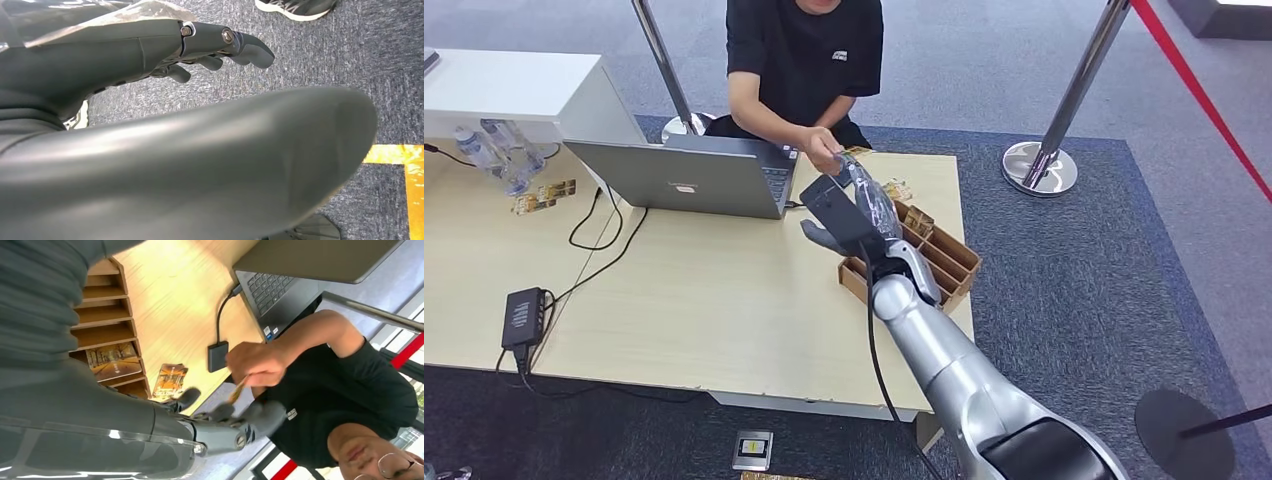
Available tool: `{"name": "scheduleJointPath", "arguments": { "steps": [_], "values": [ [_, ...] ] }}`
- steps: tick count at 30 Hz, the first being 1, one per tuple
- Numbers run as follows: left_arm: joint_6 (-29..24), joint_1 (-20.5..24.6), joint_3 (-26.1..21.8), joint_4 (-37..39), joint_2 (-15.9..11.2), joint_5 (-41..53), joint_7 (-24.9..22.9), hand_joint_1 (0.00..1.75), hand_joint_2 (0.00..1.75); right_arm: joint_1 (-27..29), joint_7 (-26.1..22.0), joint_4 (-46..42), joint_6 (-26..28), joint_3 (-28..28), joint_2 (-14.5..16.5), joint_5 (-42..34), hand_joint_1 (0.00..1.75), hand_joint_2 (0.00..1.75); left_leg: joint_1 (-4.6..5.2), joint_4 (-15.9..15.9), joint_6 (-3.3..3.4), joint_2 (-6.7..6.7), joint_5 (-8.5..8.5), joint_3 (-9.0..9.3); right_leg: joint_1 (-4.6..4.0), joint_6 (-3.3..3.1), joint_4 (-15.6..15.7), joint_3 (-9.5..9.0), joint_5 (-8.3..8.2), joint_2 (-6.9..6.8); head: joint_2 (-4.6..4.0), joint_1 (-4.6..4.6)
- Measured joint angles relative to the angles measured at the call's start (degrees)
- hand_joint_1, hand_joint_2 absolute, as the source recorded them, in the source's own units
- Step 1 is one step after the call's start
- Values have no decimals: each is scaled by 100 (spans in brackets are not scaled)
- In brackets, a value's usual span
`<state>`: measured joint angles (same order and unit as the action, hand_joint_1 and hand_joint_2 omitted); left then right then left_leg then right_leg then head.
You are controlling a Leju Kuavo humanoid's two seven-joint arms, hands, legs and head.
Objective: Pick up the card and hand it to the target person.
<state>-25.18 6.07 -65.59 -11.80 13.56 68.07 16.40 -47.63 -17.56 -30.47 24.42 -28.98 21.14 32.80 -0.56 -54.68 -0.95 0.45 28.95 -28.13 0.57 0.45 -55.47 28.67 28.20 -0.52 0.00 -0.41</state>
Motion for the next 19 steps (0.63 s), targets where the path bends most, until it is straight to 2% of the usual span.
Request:
{"name": "scheduleJointPath", "arguments": {
  "steps": [6, 12, 15, 19],
  "values": [
    [0, 1, 1, 0, 4, -3, -5, 0, 0, -6, 43, 110, 343, -4, -4, 174, 0, 0, 0, 0, 0, 0, 0, 0, 0, 0, 1, 1, 0, 0, 0, -1],
    [-11, 0, 0, 0, 15, -68, -5, 0, 0, 180, 62, -16, 1306, 126, -150, 705, 0, 0, 0, 0, 0, -1, 0, -1, 0, 0, 2, 3, 0, 0, 0, 0],
    [-15, -2, 0, 0, 21, -70, -5, 0, 0, 521, -40, -403, 1522, 509, -274, 1335, 0, 0, 1, -1, 0, -2, 1, -2, 0, 0, 4, 3, 0, 0, 0, -1],
    [-15, -6, 0, 0, 26, -68, -5, 0, 0, 1090, -428, -1090, 1550, 1405, -326, 2027, 0, 0, 0, -1, 1, -7, 1, -6, 1, 1, 6, 5, 0, 0, 0, -1]
  ]
}}
